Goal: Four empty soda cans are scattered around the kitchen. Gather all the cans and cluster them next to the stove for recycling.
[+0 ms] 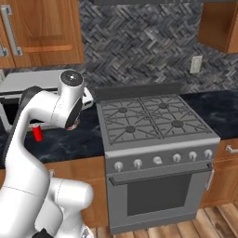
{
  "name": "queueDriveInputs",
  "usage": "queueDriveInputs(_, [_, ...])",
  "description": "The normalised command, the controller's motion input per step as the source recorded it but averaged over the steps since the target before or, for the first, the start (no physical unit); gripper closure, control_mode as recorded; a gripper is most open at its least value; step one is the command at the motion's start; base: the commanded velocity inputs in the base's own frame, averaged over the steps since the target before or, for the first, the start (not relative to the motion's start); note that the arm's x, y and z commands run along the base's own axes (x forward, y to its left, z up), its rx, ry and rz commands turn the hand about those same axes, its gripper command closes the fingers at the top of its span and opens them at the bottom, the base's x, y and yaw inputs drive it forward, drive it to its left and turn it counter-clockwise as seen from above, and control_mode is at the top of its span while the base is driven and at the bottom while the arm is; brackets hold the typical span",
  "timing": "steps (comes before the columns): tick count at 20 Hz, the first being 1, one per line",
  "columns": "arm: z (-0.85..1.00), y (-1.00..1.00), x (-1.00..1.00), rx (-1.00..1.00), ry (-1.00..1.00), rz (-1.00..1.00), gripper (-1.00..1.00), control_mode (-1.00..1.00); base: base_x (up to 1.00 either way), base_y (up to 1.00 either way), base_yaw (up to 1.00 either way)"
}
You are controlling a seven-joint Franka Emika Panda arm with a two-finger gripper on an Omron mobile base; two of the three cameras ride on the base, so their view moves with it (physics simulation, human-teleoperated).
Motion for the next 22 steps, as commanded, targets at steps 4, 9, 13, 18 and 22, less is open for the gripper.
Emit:
queueDriveInputs(4, [0.00, 0.00, 0.00, 0.00, 0.00, 0.00, 1.00, 1.00, 0.27, -0.16, 0.14])
queueDriveInputs(9, [0.00, 0.00, 0.00, 0.00, 0.00, 0.00, 1.00, 1.00, 0.24, -0.15, 0.13])
queueDriveInputs(13, [0.00, 0.00, 0.00, 0.00, 0.00, 0.00, 1.00, 1.00, 0.21, -0.13, 0.10])
queueDriveInputs(18, [0.00, 0.00, 0.00, 0.00, 0.00, 0.00, 1.00, 1.00, 0.20, -0.11, 0.09])
queueDriveInputs(22, [0.00, -0.10, 0.16, 0.01, 0.00, 0.06, 1.00, -1.00, 0.05, -0.03, 0.02])
